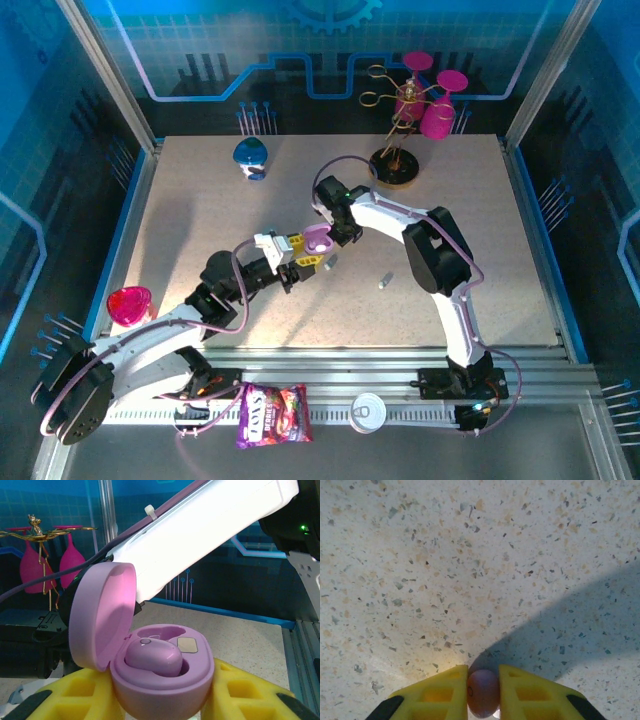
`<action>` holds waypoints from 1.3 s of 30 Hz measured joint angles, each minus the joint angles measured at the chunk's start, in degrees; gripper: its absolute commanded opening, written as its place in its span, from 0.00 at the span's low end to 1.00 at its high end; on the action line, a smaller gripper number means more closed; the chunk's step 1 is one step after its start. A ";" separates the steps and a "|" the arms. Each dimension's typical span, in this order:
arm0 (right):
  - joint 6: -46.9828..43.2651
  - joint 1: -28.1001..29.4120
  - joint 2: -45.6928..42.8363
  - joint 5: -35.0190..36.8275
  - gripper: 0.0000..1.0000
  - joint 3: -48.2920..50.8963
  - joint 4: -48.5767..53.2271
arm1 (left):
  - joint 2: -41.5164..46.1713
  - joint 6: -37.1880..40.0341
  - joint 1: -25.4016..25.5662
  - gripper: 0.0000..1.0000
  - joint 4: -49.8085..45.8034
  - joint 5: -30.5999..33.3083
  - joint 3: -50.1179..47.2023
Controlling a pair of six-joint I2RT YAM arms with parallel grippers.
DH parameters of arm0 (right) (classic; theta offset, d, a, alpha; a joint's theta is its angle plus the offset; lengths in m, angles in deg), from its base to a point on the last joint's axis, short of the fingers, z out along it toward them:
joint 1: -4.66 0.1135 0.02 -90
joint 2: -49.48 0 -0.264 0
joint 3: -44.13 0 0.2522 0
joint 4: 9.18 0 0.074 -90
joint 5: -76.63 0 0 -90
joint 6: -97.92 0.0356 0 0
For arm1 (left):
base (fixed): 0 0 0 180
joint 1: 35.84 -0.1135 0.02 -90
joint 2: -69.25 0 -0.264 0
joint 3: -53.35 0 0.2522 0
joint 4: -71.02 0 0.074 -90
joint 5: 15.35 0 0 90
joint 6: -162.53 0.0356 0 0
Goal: Insert wireless bluetooth earbuds into charging case
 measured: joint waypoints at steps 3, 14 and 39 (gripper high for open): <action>0.37 -0.07 -0.26 -0.04 0.17 0.07 0.00 | -0.04 0.00 0.00 0.24 0.04 0.02 0.00; 6.73 -6.95 -20.72 -11.82 0.18 17.07 -5.60 | -3.30 -0.94 -0.98 0.24 4.46 0.26 -2.36; 27.19 -5.57 -58.60 -54.16 0.19 36.15 -27.98 | -8.94 -6.08 -3.06 0.23 12.74 -4.76 -2.49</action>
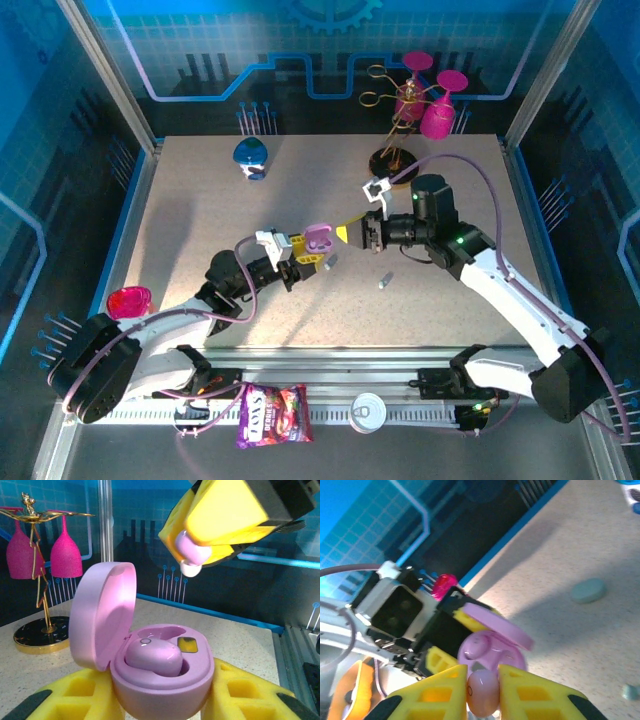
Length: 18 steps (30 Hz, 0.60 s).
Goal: Insert wireless bluetooth earbuds into charging case
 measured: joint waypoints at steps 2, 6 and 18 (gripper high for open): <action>0.04 1.01 0.02 -0.35 0.19 0.00 -0.76 | -0.22 -0.39 0.00 0.23 0.00 -0.48 0.26; -0.02 2.10 1.01 -0.98 0.19 0.00 -2.14 | -0.31 -1.60 0.00 0.24 0.11 -1.29 0.66; -1.09 2.95 4.07 -1.38 0.19 0.00 -2.32 | -0.20 -3.28 0.00 0.23 0.39 -1.73 1.44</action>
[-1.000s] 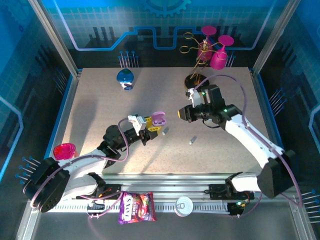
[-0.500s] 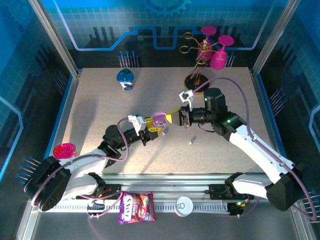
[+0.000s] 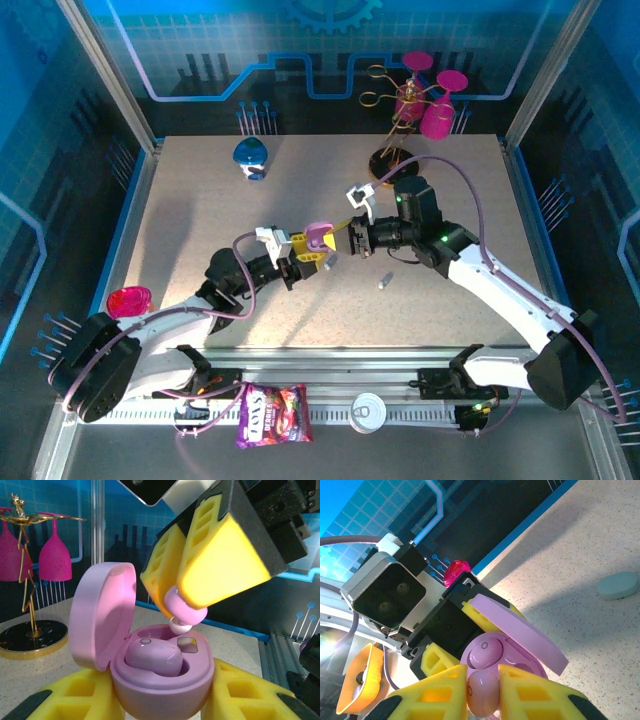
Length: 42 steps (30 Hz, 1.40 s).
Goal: Insert wireless bluetooth earbuds into charging case
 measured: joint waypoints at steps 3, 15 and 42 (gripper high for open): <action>-0.35 0.00 0.00 0.04 0.19 0.00 0.02 | 0.07 -0.20 0.00 0.23 0.00 -0.15 0.07; -2.43 0.24 0.44 2.99 0.27 -0.63 2.29 | 0.11 -1.46 -0.04 0.23 -0.37 -0.57 0.15; -0.59 0.44 -4.76 9.64 0.76 -3.52 5.44 | 0.26 3.26 -0.15 0.23 -0.94 -2.80 0.35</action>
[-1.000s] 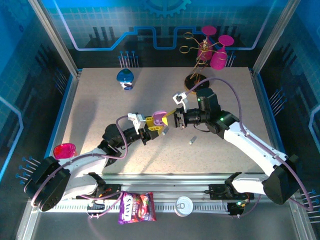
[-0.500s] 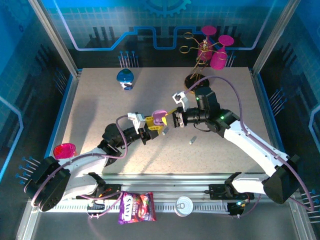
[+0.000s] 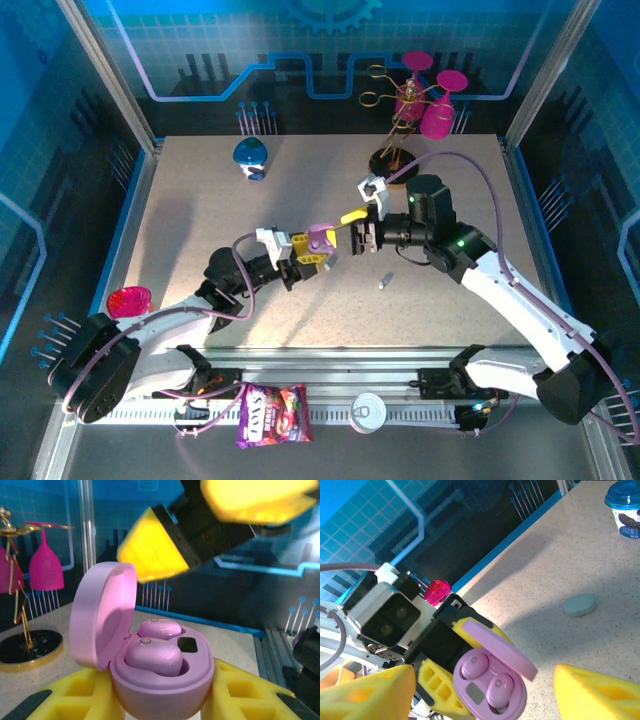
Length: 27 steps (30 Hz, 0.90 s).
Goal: Insert wireless bluetooth earbuds into charging case
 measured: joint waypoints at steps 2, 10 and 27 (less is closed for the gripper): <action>-0.02 -0.02 1.46 1.73 0.77 -2.40 2.25 | 0.83 2.23 0.00 0.24 -3.39 -0.61 0.02; -0.55 -0.04 9.62 7.69 0.78 -11.72 10.80 | 3.63 7.39 0.00 0.24 -9.66 -1.18 0.59; -4.02 1.20 4.81 7.52 0.77 -7.69 16.55 | 2.23 3.37 0.00 0.23 -7.30 0.52 2.47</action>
